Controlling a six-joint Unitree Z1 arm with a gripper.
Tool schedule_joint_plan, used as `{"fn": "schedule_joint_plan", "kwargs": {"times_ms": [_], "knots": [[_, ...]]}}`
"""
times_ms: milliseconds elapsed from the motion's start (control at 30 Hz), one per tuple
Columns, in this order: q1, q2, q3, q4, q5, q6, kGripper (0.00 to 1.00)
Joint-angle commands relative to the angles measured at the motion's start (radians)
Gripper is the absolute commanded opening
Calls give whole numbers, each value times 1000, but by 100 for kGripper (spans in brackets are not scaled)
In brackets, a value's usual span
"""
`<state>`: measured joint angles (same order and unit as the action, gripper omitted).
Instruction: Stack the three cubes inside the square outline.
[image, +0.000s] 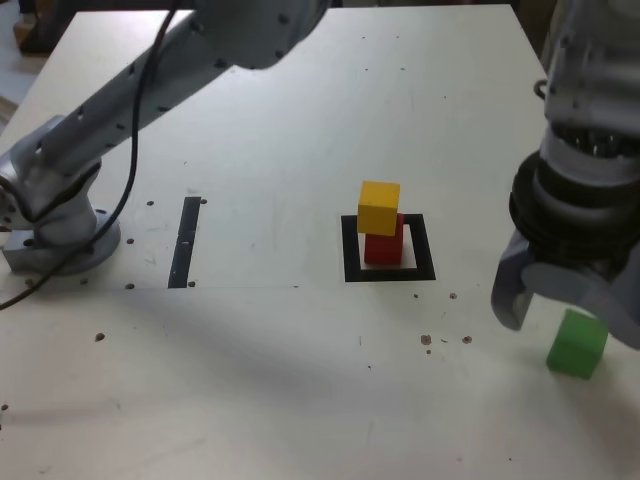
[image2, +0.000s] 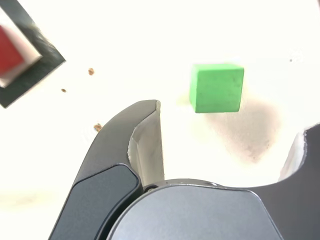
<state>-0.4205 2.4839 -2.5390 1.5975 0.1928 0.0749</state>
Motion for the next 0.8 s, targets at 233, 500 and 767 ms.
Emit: {"fn": "schedule_joint_plan", "kwargs": {"times_ms": [233,500,767], "knots": [[7,34,-16,22,3,3,87],[36,73,-53,23,-1,4,86],[41,102,-118,36,-26,-11,85]]}}
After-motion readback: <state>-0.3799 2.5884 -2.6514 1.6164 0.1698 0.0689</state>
